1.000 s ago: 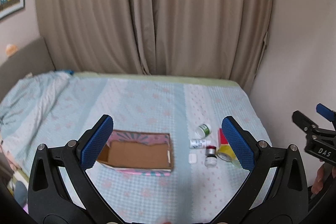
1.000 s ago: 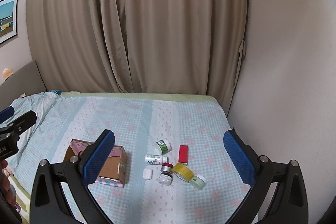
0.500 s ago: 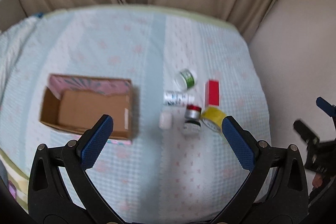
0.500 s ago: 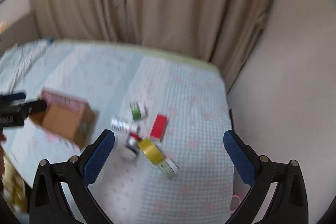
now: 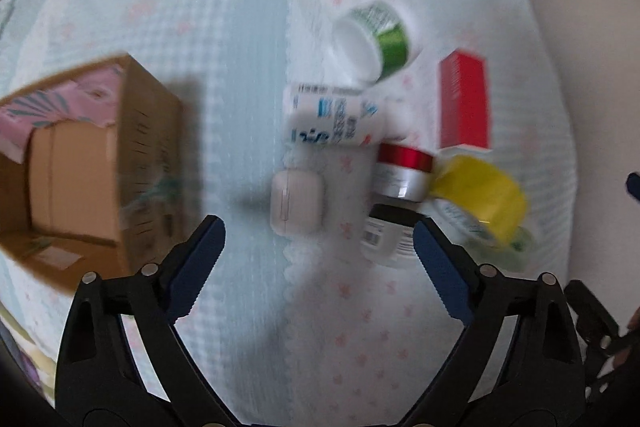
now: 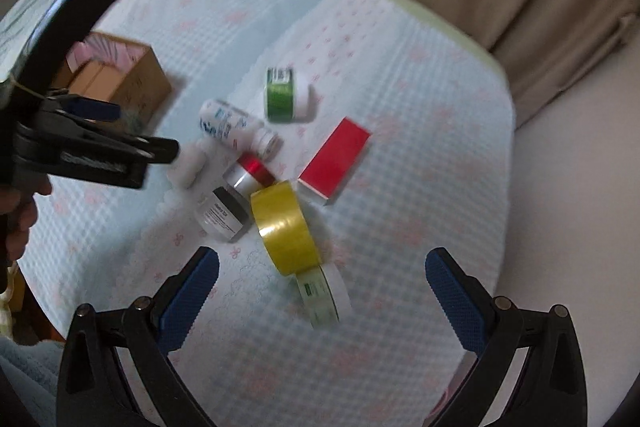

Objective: Organize rigid objects
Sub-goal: 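Grasp the white earbud case with the left tool while the right tool grasps the yellow tape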

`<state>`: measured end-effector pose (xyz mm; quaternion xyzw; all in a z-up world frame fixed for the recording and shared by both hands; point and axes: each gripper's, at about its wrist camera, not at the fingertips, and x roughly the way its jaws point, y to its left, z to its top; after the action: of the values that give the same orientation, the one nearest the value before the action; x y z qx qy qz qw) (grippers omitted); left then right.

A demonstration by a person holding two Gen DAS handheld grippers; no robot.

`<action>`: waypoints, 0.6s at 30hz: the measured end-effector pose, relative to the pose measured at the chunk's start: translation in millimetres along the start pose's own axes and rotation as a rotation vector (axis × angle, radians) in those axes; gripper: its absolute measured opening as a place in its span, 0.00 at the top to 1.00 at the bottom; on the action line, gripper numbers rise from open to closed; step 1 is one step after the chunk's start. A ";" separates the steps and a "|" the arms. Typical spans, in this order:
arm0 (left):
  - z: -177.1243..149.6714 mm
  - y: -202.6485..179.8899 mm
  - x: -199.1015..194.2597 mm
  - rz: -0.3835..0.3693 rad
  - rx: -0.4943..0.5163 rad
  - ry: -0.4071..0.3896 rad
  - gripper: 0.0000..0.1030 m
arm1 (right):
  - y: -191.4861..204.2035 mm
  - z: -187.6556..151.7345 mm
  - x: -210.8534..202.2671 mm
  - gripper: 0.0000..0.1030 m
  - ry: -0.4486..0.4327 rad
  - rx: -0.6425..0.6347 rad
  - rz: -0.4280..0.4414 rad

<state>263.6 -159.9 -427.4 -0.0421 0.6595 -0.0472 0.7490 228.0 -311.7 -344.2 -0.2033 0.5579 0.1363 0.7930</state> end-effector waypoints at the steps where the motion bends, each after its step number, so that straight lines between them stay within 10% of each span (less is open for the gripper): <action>1: 0.7 1.4 12.1 0.006 -0.001 0.022 0.11 | 1.4 2.1 11.0 0.00 0.013 -0.014 0.005; 9: -1.1 4.8 78.1 0.076 0.042 0.094 0.12 | 14.8 7.0 85.0 0.15 0.131 -0.088 0.047; 13: -2.6 8.3 101.2 0.064 0.043 0.117 0.38 | 22.3 5.4 110.5 0.16 0.185 -0.120 0.062; 18: -6.0 7.8 106.2 0.053 0.070 0.096 0.57 | 32.4 3.8 128.2 0.51 0.247 -0.167 0.077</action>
<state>271.1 -165.6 -533.6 0.0040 0.6934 -0.0524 0.7186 260.4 -282.8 -469.2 -0.2622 0.6453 0.1864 0.6929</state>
